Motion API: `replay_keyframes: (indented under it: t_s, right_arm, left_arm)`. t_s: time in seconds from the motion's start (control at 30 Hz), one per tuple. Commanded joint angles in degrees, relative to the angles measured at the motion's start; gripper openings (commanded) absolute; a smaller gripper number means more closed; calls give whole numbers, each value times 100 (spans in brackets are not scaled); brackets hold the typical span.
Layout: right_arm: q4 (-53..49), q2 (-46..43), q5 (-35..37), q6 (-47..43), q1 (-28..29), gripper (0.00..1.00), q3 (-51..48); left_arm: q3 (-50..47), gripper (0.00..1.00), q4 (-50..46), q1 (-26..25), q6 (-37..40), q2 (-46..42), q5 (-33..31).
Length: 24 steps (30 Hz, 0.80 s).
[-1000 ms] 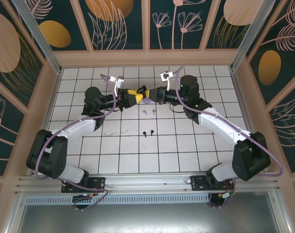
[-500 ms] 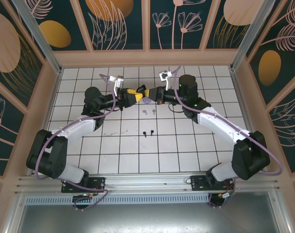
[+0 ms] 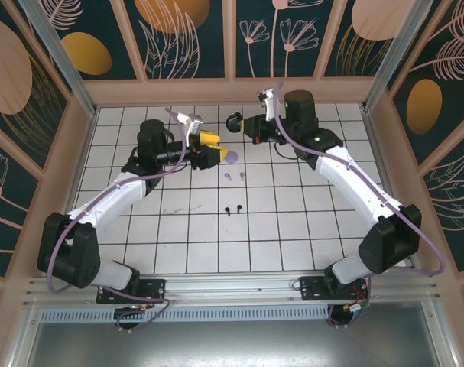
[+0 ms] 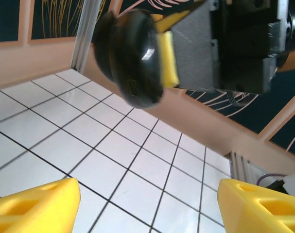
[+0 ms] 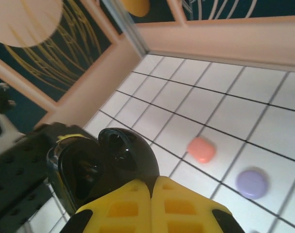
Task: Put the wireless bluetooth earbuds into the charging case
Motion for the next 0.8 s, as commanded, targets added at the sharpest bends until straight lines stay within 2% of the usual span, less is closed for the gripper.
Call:
replay_keyframes:
  t_s: [0.0, 0.17, 0.33, 0.57, 0.77]
  right_arm:
    - [-1352, 290, 550, -1209, -4, 0, 566]
    - [-1897, 463, 946, -2003, 6, 0, 751]
    - [-1932, 323, 922, -2318, 26, 0, 591]
    - [-2115, 208, 914, -2597, 186, 0, 434]
    - [-2148, 115, 1021, -2603, 507, 0, 468]
  left_arm:
    - [651, 75, -1918, 32, 1424, 125, 349]
    - [1336, 76, -3142, 36, 2170, 529, 764]
    - [1858, 74, -4068, 38, 2774, 882, 1096]
    - [2459, 69, -4981, 38, 3407, 1302, 1606]
    - [2756, 68, -5310, 37, 3604, 1567, 1623]
